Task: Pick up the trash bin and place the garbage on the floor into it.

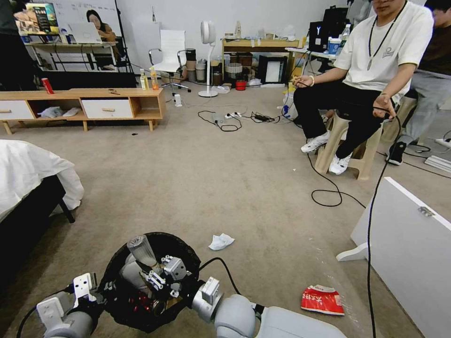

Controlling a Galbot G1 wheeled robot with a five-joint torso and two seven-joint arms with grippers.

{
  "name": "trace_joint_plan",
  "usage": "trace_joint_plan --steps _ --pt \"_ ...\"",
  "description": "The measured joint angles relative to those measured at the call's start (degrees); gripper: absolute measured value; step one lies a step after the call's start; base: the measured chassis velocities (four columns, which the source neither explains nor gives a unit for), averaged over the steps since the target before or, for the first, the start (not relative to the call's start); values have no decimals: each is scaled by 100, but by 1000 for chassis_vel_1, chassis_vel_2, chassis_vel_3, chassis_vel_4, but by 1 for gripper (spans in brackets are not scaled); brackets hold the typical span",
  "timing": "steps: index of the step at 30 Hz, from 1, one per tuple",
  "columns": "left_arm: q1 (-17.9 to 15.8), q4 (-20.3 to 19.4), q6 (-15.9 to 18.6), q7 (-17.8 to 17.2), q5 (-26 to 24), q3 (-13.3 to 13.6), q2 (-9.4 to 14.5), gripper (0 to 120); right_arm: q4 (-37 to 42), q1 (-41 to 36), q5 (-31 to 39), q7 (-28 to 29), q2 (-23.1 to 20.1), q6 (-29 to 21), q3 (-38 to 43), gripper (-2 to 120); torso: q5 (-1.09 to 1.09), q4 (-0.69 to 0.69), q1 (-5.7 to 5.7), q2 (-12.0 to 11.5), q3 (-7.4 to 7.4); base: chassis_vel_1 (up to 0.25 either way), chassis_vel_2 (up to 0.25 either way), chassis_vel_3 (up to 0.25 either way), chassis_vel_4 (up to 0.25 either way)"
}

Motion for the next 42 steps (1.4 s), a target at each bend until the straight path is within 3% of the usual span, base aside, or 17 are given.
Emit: trace_joint_plan --steps 14,33,36,42 --pt "2 13 0 12 13 8 -19 2 -106 -103 -108 -28 -69 37 -1 27 0 0 0 0 0 0 0 0 0" --pt "-16 47 1 19 27 12 -20 2 -128 -98 -156 -12 -71 37 -5 93 0 0 0 0 0 0 0 0 0" --pt "-14 47 1 22 27 12 -21 2 -127 -103 -161 -8 -72 38 -4 99 0 0 0 0 0 0 0 0 0" --pt "2 39 1 28 29 10 -16 2 -99 -89 -165 30 -48 57 86 100 0 0 0 0 0 0 0 0 0"
